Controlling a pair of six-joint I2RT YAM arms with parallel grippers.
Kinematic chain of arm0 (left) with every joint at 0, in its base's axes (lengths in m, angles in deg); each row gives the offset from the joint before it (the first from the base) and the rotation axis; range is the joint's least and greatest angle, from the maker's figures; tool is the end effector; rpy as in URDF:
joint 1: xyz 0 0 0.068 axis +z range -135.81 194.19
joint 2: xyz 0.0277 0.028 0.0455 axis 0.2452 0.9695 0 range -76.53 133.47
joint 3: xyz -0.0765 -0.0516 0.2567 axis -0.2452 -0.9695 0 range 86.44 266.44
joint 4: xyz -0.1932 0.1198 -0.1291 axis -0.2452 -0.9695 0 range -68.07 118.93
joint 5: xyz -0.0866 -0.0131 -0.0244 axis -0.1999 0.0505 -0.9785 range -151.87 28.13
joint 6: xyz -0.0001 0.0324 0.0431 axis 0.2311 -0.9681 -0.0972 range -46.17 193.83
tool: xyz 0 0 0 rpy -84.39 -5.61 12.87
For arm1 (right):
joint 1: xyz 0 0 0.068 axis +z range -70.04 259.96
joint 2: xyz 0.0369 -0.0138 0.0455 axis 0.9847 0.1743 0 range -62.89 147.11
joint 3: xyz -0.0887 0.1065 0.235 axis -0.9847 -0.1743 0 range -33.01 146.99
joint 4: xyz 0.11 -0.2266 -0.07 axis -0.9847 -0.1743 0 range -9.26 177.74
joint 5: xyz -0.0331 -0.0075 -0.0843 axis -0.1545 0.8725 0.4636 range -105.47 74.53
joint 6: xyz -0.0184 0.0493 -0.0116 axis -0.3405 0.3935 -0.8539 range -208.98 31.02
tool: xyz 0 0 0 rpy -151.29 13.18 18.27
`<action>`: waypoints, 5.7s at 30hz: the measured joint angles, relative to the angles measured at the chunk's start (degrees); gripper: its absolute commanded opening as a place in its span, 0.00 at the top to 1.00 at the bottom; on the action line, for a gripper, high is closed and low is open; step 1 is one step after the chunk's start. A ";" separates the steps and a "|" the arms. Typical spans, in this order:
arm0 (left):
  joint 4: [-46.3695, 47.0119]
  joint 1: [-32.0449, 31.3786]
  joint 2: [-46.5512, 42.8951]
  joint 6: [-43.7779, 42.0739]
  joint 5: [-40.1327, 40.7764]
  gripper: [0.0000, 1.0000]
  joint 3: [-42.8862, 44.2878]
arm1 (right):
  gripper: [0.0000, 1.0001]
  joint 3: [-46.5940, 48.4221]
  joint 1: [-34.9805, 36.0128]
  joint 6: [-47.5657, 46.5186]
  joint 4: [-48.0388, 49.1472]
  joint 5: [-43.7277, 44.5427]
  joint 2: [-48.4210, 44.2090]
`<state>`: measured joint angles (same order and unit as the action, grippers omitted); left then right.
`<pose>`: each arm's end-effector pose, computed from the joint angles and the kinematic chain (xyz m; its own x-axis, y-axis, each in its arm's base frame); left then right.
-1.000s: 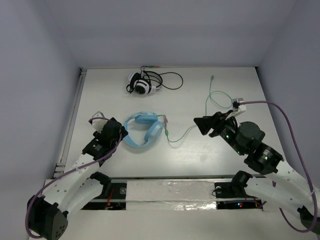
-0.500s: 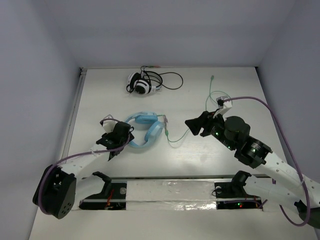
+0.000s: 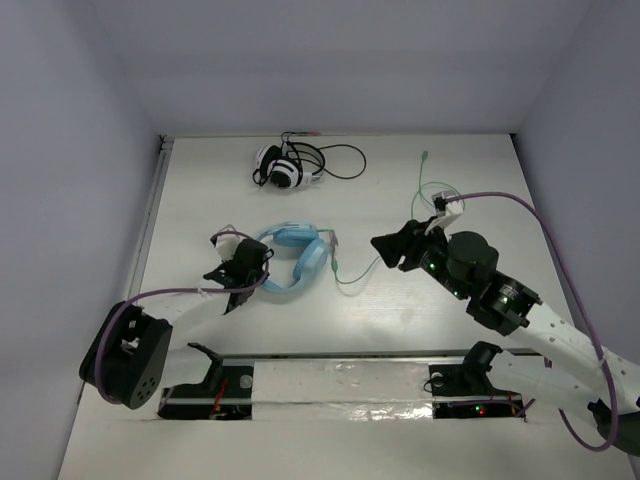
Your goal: Wrap the headphones
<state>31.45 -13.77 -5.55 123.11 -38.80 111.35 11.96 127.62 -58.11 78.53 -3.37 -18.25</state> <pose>0.2048 -0.0929 0.1547 -0.5340 -0.5060 -0.6774 -0.3433 0.8619 -0.3732 0.1295 0.1311 0.3437 -0.3885 0.3185 -0.8646 -0.4473 0.7552 0.4792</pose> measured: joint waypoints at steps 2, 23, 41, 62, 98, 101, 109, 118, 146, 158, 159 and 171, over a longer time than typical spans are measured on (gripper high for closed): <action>0.04 -0.07 0.28 -0.92 -0.33 1.00 0.11 | 0.68 -0.28 0.00 0.04 0.33 0.20 0.00; -27.15 -0.09 -6.49 -28.04 -10.51 1.00 46.42 | 0.69 -3.45 0.00 -2.58 9.60 -12.79 3.41; -38.01 6.51 1.42 -38.18 -27.32 1.00 70.58 | 0.26 -3.45 -4.22 -8.66 9.62 -7.28 3.32; -41.16 13.18 10.73 -35.69 -43.36 1.00 89.31 | 0.37 -3.50 -14.38 -16.11 16.79 -25.05 18.10; -39.19 14.71 14.01 -30.71 -48.59 1.00 97.02 | 0.26 -6.64 -14.60 -13.25 17.68 -19.69 16.15; -39.19 14.71 13.92 -30.73 -48.61 1.00 97.02 | 0.28 -5.55 -14.60 -14.34 19.26 -18.95 18.93; -38.75 14.71 12.46 -30.58 -48.59 1.00 94.99 | 0.34 -6.49 -14.60 -15.96 23.98 -16.13 23.28; -38.36 14.71 11.43 -30.10 -48.54 1.00 94.68 | 0.61 -8.74 -15.39 -14.75 31.28 -16.48 26.58; -3.74 14.51 -4.98 -6.40 -33.59 1.00 28.94 | 1.00 6.01 2.03 -2.08 -0.90 -4.48 34.27; -4.37 9.25 -5.49 -12.92 -17.59 1.00 29.59 | 1.00 19.69 19.82 -1.70 -22.32 6.91 32.68; -5.16 7.61 -5.09 -14.19 -15.87 1.00 29.92 | 1.00 21.20 19.96 -1.75 -24.55 8.26 32.74; -22.64 -1.86 1.77 -32.89 -12.07 1.00 40.17 | 0.98 32.94 20.33 -4.85 -42.95 19.67 31.76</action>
<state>8.81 -15.63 -3.78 90.22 -50.87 151.52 44.90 147.95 -62.96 35.58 16.30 13.51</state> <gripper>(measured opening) 0.102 0.046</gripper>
